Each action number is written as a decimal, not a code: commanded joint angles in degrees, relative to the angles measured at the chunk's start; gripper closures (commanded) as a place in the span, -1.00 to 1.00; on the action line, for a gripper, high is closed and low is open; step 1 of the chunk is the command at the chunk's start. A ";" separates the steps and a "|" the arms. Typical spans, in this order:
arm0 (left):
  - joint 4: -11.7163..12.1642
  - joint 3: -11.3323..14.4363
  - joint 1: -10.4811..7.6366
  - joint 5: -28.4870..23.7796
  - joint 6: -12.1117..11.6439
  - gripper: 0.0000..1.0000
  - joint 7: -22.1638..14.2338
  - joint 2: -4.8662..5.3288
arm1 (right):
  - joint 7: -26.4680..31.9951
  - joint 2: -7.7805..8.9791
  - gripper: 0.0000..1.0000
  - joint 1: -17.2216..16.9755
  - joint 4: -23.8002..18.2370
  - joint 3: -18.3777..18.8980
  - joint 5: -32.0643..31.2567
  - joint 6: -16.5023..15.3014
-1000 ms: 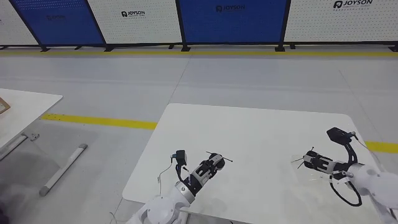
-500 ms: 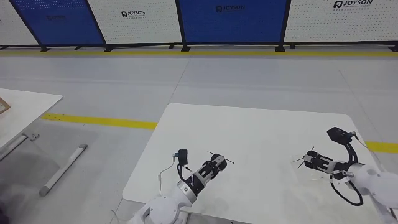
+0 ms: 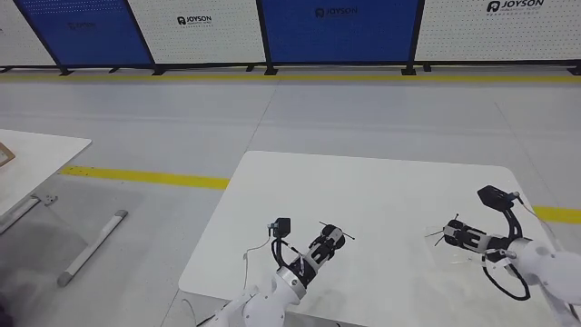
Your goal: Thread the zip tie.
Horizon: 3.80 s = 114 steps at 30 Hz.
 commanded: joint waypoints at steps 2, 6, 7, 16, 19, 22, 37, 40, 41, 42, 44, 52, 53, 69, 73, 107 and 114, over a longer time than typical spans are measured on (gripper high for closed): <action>0.00 0.00 0.00 0.00 0.00 1.00 0.01 0.00 | -1.32 -0.06 1.00 -0.61 -0.05 0.31 0.66 -0.73; 0.00 0.00 0.00 0.00 0.00 1.00 0.01 0.00 | -4.26 0.02 1.00 -4.78 -1.70 1.83 2.14 -3.63; 0.00 0.00 0.00 0.00 0.00 1.00 0.01 0.00 | -5.38 0.02 1.00 -5.94 -2.52 1.94 1.81 -3.81; 0.00 0.00 0.00 0.00 0.00 1.00 0.01 0.00 | -18.06 -0.53 1.00 -16.99 -9.62 1.97 1.40 -5.52; 0.00 0.00 0.00 0.00 0.00 1.00 0.01 0.00 | -19.26 -0.80 1.00 -16.73 -9.95 1.57 0.94 -3.79; 0.00 0.00 0.00 0.00 0.00 1.00 0.01 0.00 | -19.26 -0.80 1.00 -16.73 -9.95 1.57 0.94 -3.79; 0.00 0.00 0.00 0.00 0.00 1.00 0.01 0.00 | -26.73 -1.21 1.00 -19.67 -8.95 5.04 6.23 -9.38; 0.00 0.00 0.00 0.00 0.00 1.00 0.01 0.00 | -29.63 -1.27 1.00 -22.79 -8.70 7.53 8.51 -13.92; 0.00 0.00 0.00 0.00 0.00 1.00 0.01 0.00 | -30.31 -1.30 1.00 -23.64 -8.80 8.02 8.68 -14.84; 0.00 0.00 0.00 0.00 0.00 1.00 0.01 0.00 | -30.99 -1.34 1.00 -24.55 -9.18 8.44 8.56 -15.71; 0.00 0.00 0.00 0.00 0.00 1.00 0.01 0.00 | -31.80 -1.49 1.00 -25.71 -10.03 8.36 8.79 -17.05; 0.00 0.00 0.00 0.00 0.00 1.00 0.01 0.00 | -32.20 -2.15 1.00 -24.19 -11.06 5.04 7.06 -15.01; 0.00 0.00 0.00 0.00 0.00 1.00 0.01 0.00 | -32.20 -2.15 1.00 -24.19 -11.06 5.04 7.06 -15.01; 0.00 0.00 0.00 0.00 0.00 1.00 0.01 0.00 | -42.60 -4.10 1.00 -24.00 -12.72 -2.29 3.77 -14.99; 0.00 0.00 0.00 0.00 0.00 1.00 0.01 0.00 | -45.96 -5.38 1.00 -21.37 -11.03 -7.54 1.47 -14.17; 2.32 1.46 -1.13 0.97 0.68 1.00 0.26 -0.48 | -46.60 -5.78 1.00 -20.09 -10.00 -8.36 1.84 -13.43; 2.83 1.74 -1.37 1.08 0.81 1.00 0.49 -0.61 | -46.60 -5.78 1.00 -20.09 -10.00 -8.36 1.84 -13.43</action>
